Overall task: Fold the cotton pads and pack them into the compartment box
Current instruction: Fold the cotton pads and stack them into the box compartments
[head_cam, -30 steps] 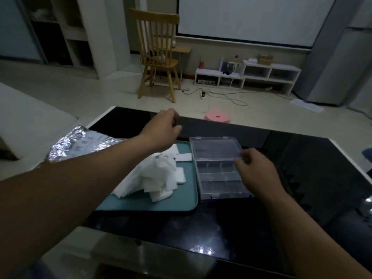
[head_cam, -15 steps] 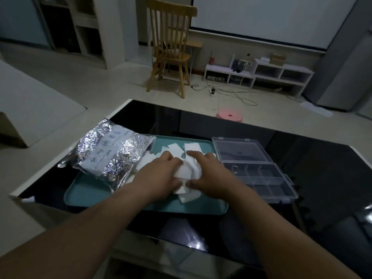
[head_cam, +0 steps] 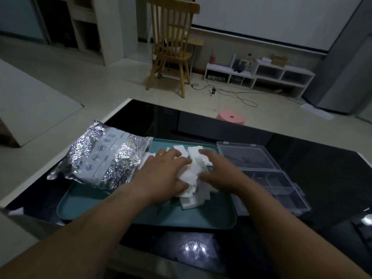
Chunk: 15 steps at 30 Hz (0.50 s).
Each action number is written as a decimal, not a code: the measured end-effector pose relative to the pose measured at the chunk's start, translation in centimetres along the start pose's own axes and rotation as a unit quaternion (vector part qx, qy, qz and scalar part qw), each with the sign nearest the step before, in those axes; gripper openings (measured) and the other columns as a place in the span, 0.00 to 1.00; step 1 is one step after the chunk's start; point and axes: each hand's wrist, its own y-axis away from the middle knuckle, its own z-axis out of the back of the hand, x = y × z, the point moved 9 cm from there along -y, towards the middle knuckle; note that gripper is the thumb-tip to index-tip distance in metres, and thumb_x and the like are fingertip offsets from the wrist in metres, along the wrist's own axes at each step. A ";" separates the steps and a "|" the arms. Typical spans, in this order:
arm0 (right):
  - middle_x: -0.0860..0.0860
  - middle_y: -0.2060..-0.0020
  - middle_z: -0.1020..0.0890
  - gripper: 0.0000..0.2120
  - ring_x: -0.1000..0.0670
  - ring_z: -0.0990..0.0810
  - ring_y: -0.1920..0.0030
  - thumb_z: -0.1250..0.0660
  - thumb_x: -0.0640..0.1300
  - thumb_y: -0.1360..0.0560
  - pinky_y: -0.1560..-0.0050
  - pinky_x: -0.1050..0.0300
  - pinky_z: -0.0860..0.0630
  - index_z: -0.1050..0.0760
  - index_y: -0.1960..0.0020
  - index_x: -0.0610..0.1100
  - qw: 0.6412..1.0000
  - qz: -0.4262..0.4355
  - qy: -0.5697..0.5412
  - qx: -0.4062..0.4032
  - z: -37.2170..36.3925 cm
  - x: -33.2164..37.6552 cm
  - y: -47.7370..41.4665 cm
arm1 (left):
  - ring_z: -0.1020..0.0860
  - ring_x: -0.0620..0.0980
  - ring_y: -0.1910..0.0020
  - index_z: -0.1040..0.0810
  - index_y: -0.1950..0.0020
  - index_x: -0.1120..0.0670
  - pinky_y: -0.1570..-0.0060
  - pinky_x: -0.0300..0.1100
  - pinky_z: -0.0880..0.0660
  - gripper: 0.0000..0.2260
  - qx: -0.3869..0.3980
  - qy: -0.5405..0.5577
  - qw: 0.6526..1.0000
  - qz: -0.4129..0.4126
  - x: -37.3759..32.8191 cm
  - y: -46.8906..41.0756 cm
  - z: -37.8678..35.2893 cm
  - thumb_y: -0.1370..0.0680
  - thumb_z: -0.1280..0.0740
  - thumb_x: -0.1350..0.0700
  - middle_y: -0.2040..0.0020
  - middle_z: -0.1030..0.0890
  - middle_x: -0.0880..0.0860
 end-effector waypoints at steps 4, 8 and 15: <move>0.52 0.29 0.23 0.25 0.47 0.23 0.33 0.29 0.54 0.21 0.35 0.50 0.25 0.29 0.26 0.56 0.998 0.016 0.051 0.025 -0.8 0.3 -0.3 | 0.34 0.52 0.30 0.34 0.23 0.40 0.34 0.51 0.33 0.31 0.012 0.023 0.999 0.020 -0.3 -0.1 0.1 0.26 0.33 0.50 0.26 0.33 0.46; 0.49 0.33 0.20 0.21 0.45 0.21 0.38 0.31 0.54 0.21 0.39 0.50 0.24 0.24 0.29 0.50 0.993 0.037 0.106 0.023 -1.0 0.4 -0.1 | 0.34 0.52 0.30 0.34 0.23 0.41 0.34 0.50 0.34 0.31 0.038 0.035 0.998 0.036 -0.2 0.2 -0.4 0.26 0.33 0.50 0.27 0.33 0.45; 0.50 0.45 0.16 0.10 0.49 0.22 0.50 0.36 0.47 0.18 0.52 0.53 0.25 0.18 0.41 0.49 0.995 0.031 0.089 -0.015 0.2 -0.3 0.7 | 0.37 0.53 0.26 0.40 0.19 0.44 0.31 0.51 0.36 0.34 0.033 0.052 0.996 0.066 -0.7 0.9 0.0 0.26 0.37 0.47 0.24 0.36 0.47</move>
